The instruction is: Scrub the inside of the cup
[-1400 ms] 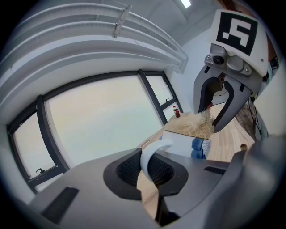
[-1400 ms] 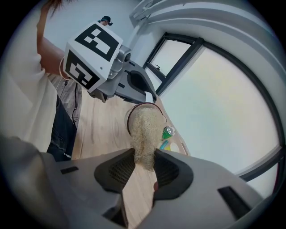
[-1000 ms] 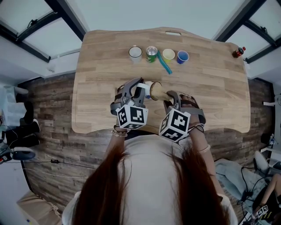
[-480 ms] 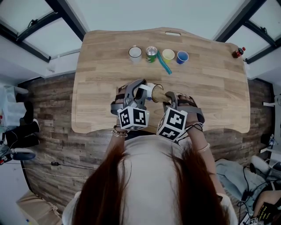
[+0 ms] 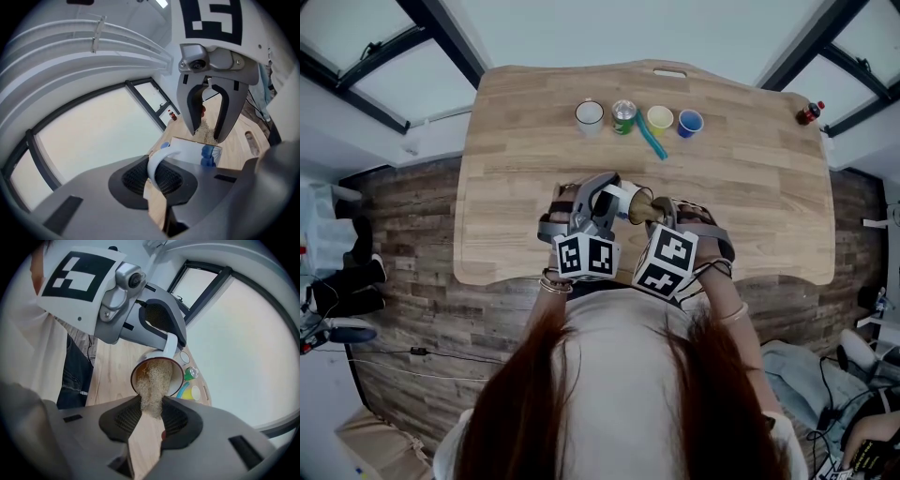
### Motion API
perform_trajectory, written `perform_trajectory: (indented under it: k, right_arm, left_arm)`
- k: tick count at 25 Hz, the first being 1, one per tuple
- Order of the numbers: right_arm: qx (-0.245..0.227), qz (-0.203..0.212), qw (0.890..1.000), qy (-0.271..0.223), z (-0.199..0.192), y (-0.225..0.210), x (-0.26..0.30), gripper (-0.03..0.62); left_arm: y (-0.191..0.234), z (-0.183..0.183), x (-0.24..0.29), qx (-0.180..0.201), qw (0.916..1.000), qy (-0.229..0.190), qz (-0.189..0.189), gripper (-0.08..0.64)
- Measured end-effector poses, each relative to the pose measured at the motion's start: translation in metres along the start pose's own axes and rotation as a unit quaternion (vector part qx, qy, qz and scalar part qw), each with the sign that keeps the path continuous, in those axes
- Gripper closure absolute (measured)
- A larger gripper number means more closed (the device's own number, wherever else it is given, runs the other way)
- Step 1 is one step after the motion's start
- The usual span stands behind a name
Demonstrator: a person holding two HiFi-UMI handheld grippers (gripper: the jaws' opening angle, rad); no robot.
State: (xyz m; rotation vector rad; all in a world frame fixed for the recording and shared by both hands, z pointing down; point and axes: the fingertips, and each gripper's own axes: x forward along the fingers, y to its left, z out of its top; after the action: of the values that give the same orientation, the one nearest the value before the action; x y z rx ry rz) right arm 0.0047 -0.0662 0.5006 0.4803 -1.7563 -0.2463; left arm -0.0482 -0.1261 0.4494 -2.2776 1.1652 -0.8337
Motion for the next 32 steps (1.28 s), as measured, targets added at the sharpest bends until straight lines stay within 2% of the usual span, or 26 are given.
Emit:
perform_trajectory:
  k: [8,15,24,32]
  right_arm:
    - [0.037,0.034,0.999,-0.012,0.004,0.004,0.005,0.460]
    - [0.111,0.085,0.989,-0.043,0.010,0.007,0.002,0.460]
    - [0.205,0.144,0.965,-0.084,0.018,0.008,-0.003,0.460]
    - [0.300,0.197,0.925,-0.128,0.026,0.005,-0.006,0.460]
  left_arm:
    - [-0.003,-0.001,0.001,0.029,0.9995,-0.010,-0.001,0.531]
    - [-0.004,0.001,-0.001,0.042,0.9990,-0.019,-0.001,0.531]
    - [-0.002,0.006,-0.004,0.055,0.9979,-0.036,-0.001,0.531]
    - [0.002,0.009,-0.008,0.056,0.9969,-0.054,0.009,0.531]
